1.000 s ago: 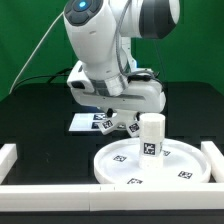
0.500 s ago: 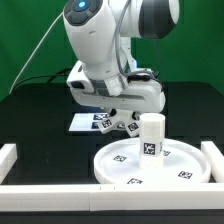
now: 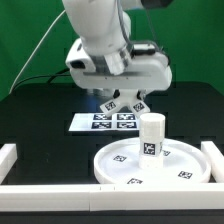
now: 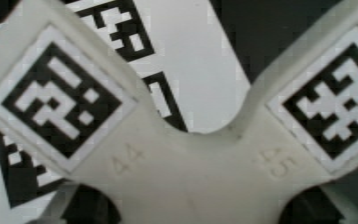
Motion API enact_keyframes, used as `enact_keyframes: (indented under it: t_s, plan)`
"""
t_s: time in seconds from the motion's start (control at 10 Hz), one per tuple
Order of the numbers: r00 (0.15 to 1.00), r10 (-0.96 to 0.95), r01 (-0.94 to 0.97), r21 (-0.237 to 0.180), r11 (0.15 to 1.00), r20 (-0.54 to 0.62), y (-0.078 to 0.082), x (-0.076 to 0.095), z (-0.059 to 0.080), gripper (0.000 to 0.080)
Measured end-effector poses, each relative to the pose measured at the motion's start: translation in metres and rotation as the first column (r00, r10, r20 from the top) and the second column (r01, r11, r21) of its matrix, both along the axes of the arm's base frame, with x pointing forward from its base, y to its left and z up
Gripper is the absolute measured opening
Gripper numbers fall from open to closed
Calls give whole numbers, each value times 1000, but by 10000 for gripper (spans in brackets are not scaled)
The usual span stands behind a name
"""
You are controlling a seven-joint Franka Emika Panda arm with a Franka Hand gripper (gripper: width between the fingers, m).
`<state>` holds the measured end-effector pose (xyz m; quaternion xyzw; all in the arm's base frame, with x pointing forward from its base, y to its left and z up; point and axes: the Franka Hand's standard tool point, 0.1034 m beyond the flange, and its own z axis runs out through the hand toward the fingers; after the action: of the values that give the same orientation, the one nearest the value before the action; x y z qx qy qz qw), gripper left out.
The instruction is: Assemble round table
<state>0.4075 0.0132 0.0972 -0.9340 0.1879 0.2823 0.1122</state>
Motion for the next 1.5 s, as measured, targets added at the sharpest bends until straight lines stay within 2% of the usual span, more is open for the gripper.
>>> enact_keyframes:
  t_s: [0.1, 0.2, 0.5, 0.6, 0.7, 0.8, 0.9, 1.1, 1.3, 1.4, 1.5]
  plan:
    - [1000, -8, 8, -1, 1000, 13, 0, 4, 3, 442]
    - [1000, -8, 8, -8, 1000, 23, -1, 4, 0, 442]
    - [978, 33, -12, -105, 994, 206, -7, 16, -10, 442]
    - [962, 59, -27, -123, 992, 265, -7, 31, 1, 442]
    - [942, 107, -64, -142, 988, 319, -6, 49, 20, 442]
    - [928, 144, -95, -156, 983, 342, -2, 61, 29, 442]
    - [896, 147, -73, -187, 980, 419, -3, 70, 27, 442]
    - [834, 165, -47, -232, 972, 526, -2, 67, 25, 442]
    - [789, 182, -28, -263, 965, 587, -4, 71, 24, 442]
    - [814, 192, -58, -253, 966, 548, 0, 73, 28, 442]
    - [829, 195, -75, -240, 968, 524, 7, 94, 43, 442]
